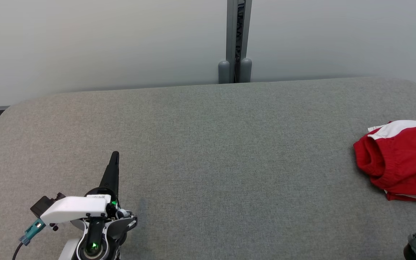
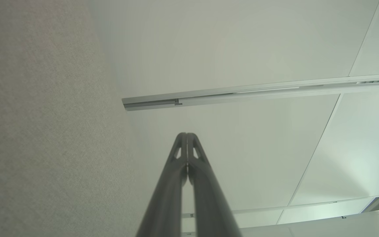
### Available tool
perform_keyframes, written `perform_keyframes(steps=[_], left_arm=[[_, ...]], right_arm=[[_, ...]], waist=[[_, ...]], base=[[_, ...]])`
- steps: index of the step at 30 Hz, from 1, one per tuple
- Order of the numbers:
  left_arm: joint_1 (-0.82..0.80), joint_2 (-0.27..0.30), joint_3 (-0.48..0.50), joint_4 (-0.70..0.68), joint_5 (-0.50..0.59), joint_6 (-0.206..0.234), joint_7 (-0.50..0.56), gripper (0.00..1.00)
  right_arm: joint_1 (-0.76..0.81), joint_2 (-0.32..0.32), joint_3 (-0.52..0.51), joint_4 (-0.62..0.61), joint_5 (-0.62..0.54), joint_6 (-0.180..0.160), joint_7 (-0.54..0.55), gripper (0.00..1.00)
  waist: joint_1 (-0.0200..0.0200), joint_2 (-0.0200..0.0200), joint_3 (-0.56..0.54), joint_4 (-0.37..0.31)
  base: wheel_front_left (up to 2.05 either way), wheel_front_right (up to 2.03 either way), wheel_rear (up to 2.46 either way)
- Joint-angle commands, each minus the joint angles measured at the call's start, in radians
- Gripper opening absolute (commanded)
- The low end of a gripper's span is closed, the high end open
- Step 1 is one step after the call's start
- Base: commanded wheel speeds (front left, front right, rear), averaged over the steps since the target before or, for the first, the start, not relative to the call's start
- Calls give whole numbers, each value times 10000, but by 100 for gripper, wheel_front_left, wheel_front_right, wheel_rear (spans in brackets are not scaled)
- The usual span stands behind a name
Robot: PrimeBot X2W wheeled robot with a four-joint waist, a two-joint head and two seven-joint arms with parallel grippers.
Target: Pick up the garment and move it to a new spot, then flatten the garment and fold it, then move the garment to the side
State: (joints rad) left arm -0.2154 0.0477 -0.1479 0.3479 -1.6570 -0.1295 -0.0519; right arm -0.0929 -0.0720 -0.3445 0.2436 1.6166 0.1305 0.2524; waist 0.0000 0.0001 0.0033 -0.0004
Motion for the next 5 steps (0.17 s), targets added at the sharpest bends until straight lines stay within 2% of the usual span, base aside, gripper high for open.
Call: perform_keyframes(steps=[1,5], left_arm=[[-194,48,4,6,-19,-33,41,0],[-194,48,4,6,-19,-33,41,0]], right_arm=[[-71,-31,-14,34,-52,4,42,0],[-75,-23,-25,34,-55,4,41,0]], waist=[[0,-1,0,0],[0,-1,0,0]], base=[[0,0,0],[0,0,0]])
